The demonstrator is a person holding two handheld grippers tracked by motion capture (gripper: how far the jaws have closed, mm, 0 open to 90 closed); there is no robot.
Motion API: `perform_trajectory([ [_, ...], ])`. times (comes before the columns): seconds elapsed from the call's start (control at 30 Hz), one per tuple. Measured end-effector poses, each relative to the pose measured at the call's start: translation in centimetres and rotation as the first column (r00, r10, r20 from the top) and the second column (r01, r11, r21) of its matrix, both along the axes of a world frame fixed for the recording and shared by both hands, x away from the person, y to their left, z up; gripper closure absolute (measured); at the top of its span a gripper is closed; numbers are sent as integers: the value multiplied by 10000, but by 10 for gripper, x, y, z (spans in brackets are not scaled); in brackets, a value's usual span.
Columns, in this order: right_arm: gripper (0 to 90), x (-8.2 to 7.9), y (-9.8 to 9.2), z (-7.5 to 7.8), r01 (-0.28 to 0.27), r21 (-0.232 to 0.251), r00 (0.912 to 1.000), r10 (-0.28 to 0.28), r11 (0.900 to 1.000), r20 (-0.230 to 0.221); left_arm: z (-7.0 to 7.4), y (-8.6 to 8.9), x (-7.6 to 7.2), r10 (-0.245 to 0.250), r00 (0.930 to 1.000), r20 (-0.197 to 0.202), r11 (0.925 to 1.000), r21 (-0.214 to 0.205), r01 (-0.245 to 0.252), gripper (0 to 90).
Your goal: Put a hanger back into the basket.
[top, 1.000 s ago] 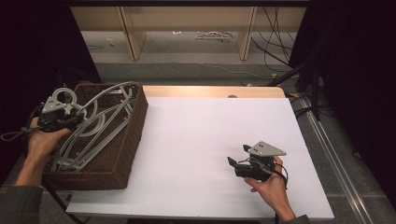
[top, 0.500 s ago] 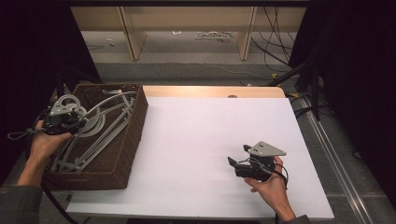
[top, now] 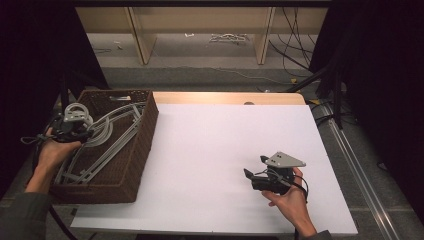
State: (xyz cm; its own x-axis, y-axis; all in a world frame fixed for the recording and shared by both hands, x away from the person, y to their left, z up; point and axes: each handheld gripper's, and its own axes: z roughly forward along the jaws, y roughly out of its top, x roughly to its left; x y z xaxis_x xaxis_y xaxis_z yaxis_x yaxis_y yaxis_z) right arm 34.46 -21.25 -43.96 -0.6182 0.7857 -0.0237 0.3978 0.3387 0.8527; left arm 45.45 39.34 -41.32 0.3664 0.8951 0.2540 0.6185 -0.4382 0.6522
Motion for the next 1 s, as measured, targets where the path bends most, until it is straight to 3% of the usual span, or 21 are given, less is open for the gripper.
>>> perform_trajectory([
  [0.13,272,0,0,0,3,-5,10000,-3,10000,-8,-6,2,3,186,9996,-211,9990,406,-177,794],
  [0.17,272,0,0,0,12,3,10000,-12,10000,-62,-7,2,3,422,9990,-143,9990,133,-420,795],
  [0.3,272,0,0,0,26,34,10000,-26,10000,-44,-8,7,3,520,9984,-210,9986,138,-517,762],
  [0.43,272,1,0,0,27,9,10000,-27,10000,-15,-3,6,-2,665,9975,249,9976,-210,-659,669],
  [0.57,272,0,0,0,25,8,10000,-25,10000,-63,2,3,-6,697,9969,355,9966,-476,-680,587],
  [0.73,271,0,0,0,19,-17,10000,-19,10000,-16,10,-1,-12,938,9928,740,9917,-954,-865,475],
  [0.87,272,0,0,0,50,32,10000,-50,10000,37,18,-7,-21,974,9893,1087,9858,-1471,-809,435],
  [0.93,272,0,0,0,56,29,10000,-56,10000,50,22,-11,-25,920,9879,1251,9813,-1800,-686,407],
  [1.0,272,0,0,1,73,104,10000,-73,9999,5,25,-15,-29,854,9847,1521,9692,-2416,-468,381],
])
